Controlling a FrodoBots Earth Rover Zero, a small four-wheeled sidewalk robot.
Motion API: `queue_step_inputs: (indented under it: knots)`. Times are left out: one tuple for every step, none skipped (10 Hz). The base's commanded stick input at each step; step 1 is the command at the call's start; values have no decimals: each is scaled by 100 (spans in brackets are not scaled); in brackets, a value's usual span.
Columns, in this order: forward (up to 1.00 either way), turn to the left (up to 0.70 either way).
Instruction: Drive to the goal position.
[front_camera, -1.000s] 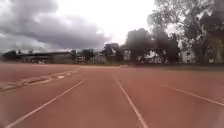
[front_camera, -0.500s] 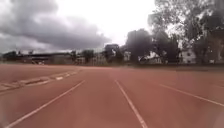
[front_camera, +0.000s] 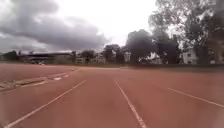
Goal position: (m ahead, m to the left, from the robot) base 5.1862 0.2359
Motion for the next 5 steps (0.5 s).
queue_step_inputs:
  knots:
    - [45, 0]
    - [45, 0]
    - [45, 0]
    - [45, 0]
    - [45, 0]
